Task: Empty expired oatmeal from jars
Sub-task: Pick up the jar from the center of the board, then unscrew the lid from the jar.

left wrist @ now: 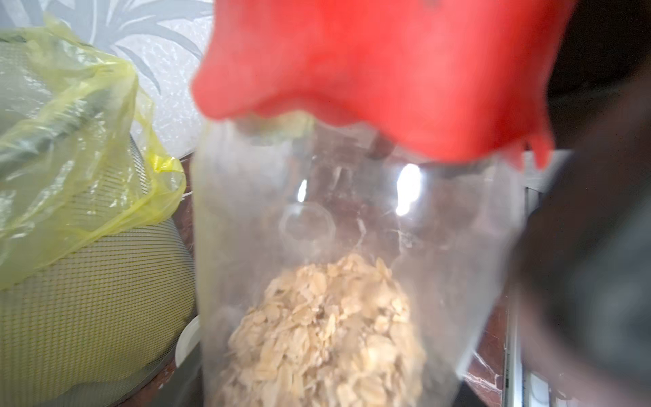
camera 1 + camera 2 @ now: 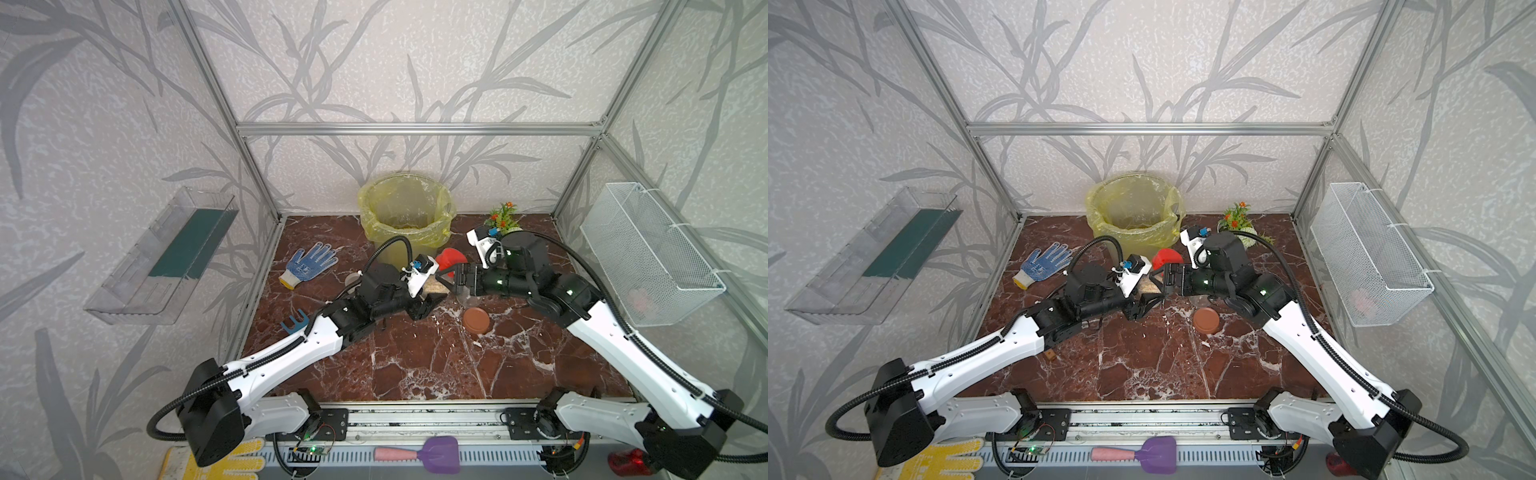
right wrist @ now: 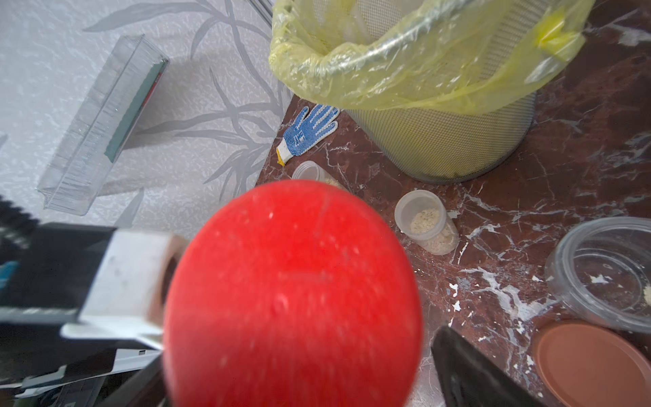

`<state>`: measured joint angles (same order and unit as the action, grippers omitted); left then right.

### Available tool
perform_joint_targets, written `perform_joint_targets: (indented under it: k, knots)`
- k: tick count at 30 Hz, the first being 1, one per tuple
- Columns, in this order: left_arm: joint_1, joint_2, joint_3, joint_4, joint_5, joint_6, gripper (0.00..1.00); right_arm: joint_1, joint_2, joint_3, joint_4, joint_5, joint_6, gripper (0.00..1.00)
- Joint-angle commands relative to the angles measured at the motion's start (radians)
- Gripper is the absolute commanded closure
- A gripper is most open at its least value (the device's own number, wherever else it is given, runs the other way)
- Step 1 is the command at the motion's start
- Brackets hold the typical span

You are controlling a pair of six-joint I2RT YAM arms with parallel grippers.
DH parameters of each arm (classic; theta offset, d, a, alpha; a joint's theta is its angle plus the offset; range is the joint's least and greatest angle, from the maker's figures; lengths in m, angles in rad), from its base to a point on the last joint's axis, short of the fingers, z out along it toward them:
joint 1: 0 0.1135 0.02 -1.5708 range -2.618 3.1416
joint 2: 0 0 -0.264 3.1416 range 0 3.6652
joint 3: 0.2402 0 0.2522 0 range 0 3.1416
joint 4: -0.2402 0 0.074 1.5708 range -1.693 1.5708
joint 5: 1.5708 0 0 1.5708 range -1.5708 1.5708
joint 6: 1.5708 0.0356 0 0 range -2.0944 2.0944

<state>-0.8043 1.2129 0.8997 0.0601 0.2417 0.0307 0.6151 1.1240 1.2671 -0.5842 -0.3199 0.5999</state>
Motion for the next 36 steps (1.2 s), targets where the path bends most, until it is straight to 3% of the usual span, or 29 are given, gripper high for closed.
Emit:
perform_joint_targets:
  k: [1,4,8,13,23,36]
  knots:
    - [-0.005,-0.033,-0.009,0.026,-0.102,0.089,1.0,-0.059,-0.07,0.002,-0.053,-0.019,0.032,0.01]
    - [-0.007,-0.032,-0.008,0.008,-0.173,0.155,1.0,-0.143,-0.089,0.016,-0.106,-0.095,0.078,0.01]
    - [-0.008,-0.033,-0.01,0.007,-0.249,0.249,1.0,-0.274,-0.06,0.033,-0.138,-0.316,0.15,0.01]
    - [-0.009,-0.02,0.01,0.007,-0.296,0.331,1.0,-0.296,0.039,0.157,-0.222,-0.423,0.136,0.01]
    - [-0.01,0.026,0.064,-0.018,-0.295,0.407,1.0,-0.25,0.218,0.378,-0.402,-0.385,0.047,0.0]
    - [-0.017,0.042,0.093,-0.028,-0.278,0.433,1.0,-0.168,0.364,0.535,-0.501,-0.287,-0.045,0.04]
